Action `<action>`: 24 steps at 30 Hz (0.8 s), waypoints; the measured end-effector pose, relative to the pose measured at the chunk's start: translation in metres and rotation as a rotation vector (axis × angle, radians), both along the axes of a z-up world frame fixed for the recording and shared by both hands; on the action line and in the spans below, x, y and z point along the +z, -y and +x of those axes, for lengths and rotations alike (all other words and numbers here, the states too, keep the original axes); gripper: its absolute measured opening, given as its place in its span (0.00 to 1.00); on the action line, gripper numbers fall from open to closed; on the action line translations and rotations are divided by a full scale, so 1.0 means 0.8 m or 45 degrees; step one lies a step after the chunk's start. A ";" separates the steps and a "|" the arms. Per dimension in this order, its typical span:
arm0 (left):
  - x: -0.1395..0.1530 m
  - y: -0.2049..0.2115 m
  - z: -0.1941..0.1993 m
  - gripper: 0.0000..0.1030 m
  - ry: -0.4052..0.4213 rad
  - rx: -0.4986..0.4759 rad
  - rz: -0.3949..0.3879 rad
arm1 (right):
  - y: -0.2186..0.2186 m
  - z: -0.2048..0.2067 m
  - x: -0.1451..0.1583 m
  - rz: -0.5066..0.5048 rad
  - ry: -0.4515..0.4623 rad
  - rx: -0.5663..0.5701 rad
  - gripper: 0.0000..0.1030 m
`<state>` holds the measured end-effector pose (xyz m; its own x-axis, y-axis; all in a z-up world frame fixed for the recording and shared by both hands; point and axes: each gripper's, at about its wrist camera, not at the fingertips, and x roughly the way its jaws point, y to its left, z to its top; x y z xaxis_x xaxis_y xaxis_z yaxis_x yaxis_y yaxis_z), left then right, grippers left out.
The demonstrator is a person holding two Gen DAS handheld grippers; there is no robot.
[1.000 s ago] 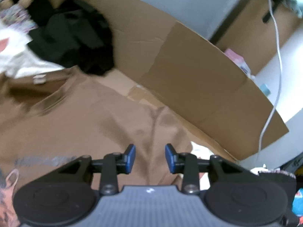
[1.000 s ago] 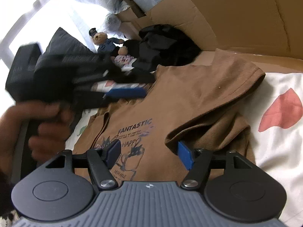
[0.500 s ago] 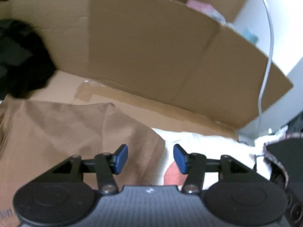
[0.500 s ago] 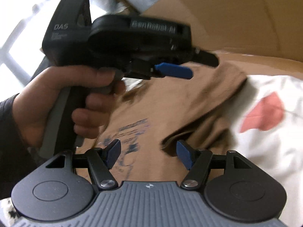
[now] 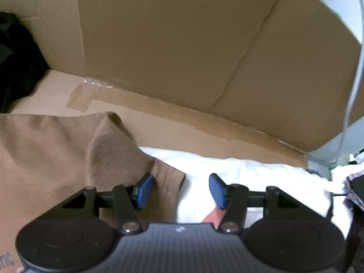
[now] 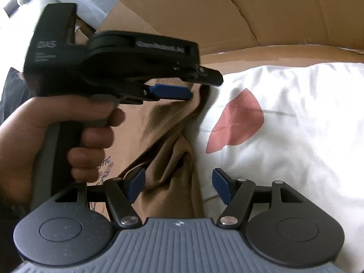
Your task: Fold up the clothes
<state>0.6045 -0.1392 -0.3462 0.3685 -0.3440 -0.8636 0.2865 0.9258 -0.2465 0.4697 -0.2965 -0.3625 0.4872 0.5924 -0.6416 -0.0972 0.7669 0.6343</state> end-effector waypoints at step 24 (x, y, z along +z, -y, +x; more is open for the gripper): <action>0.062 -0.133 -0.029 0.06 -0.003 0.370 -0.258 | -0.023 0.006 0.009 0.026 0.001 -0.064 0.68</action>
